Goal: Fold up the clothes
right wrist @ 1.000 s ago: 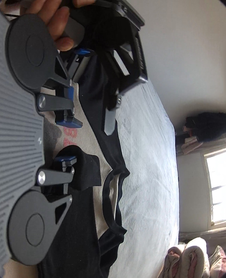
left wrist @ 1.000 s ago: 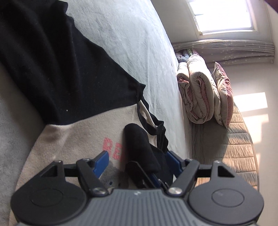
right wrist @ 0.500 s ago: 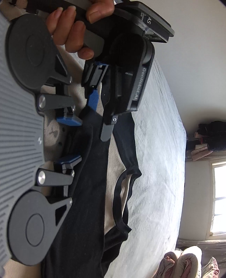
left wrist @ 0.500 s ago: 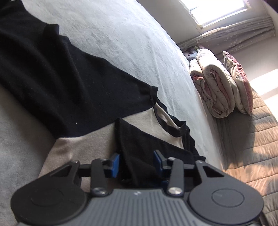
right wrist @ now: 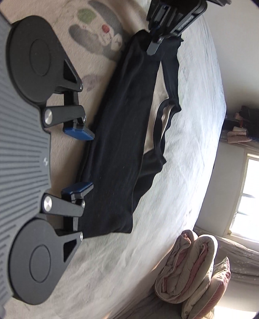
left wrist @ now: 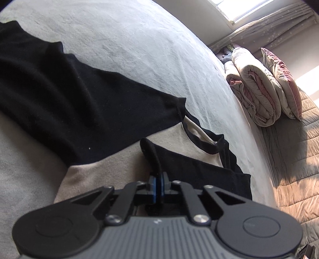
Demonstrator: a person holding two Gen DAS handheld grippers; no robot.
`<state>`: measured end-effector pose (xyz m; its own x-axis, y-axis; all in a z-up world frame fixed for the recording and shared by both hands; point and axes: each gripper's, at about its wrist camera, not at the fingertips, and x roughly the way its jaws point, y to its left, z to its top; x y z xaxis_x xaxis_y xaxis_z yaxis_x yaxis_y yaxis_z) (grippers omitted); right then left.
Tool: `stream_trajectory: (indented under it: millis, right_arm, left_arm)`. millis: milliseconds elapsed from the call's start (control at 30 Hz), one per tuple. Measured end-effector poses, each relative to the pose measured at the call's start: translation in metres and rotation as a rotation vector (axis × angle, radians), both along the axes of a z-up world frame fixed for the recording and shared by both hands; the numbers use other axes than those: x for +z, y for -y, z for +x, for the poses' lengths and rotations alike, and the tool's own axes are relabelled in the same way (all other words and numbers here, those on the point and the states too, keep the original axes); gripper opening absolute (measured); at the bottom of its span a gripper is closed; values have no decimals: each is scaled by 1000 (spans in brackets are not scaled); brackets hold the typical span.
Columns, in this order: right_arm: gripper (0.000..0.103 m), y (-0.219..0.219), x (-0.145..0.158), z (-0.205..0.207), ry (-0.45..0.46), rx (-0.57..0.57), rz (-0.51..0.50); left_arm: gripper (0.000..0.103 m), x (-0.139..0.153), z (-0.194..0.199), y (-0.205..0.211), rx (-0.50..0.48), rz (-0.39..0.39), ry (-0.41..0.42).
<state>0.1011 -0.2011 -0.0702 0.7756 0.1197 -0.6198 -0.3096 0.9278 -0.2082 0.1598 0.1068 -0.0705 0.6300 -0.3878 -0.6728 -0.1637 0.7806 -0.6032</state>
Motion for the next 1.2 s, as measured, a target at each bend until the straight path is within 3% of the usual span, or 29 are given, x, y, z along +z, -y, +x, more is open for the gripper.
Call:
stream_trajectory:
  millis: [100,200,433,833,1067,1200]
  right_arm:
    - [61,6,-8,3,47,-43,-57]
    - [61,13,-13,4,82,-64,-125]
    - [61,26,-16,16,117,-120,-176]
    - [61,27,-20,25,134,-139,-247]
    - [61,36,-8,23,60,-107,-181]
    - [61,57,17,19,-36,-86,30]
  left_arm:
    - [4,17,1,3,-1,54,61]
    - [4,35,7,3,-9,98,119]
    - [4,64,17,-3,-12,215,216]
    - [4,37,21,-50,99,296,178]
    - [6,9,25,-65,93,225,120]
    - [10,8,26,-73,115,209,124]
